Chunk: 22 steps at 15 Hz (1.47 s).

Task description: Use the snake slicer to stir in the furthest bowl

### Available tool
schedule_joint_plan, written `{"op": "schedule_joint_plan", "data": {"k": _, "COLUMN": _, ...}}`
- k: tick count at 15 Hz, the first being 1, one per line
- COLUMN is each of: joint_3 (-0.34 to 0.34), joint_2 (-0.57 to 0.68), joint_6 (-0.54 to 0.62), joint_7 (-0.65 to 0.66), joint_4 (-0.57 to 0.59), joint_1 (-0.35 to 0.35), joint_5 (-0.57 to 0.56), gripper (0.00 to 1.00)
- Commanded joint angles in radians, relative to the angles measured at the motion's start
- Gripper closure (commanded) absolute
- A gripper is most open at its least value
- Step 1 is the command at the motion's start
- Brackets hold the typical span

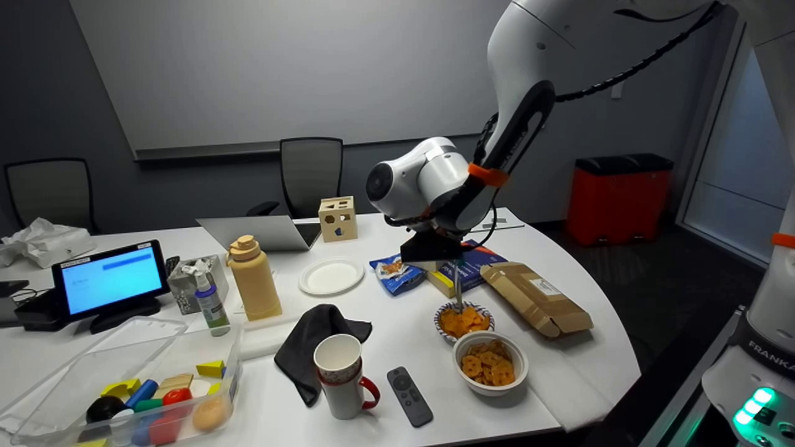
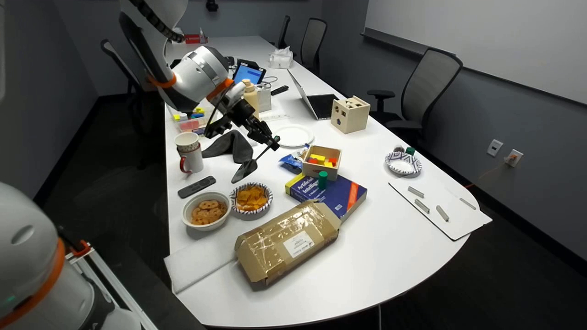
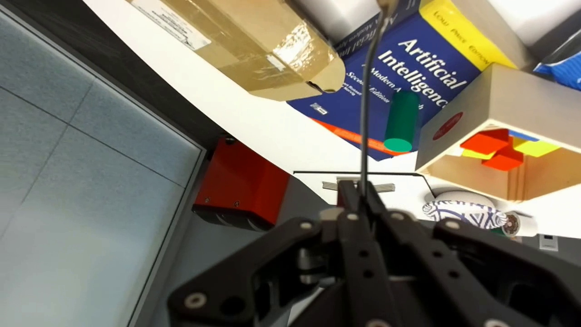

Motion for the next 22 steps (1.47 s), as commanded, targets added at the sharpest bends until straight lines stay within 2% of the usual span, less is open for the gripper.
{"op": "schedule_joint_plan", "data": {"k": 1, "joint_3": -0.003, "joint_2": -0.009, "joint_6": -0.017, "joint_7": -0.067, "joint_4": -0.017, "joint_1": 0.020, "joint_5": 0.081, "gripper": 0.99}}
{"op": "schedule_joint_plan", "data": {"k": 10, "joint_3": -0.014, "joint_2": 0.065, "joint_6": -0.053, "joint_7": -0.147, "joint_4": -0.045, "joint_1": 0.063, "joint_5": 0.183, "gripper": 0.99}}
{"op": "schedule_joint_plan", "data": {"k": 22, "joint_3": -0.030, "joint_2": 0.196, "joint_6": -0.072, "joint_7": -0.249, "joint_4": -0.003, "joint_1": 0.112, "joint_5": 0.202, "gripper": 0.99}}
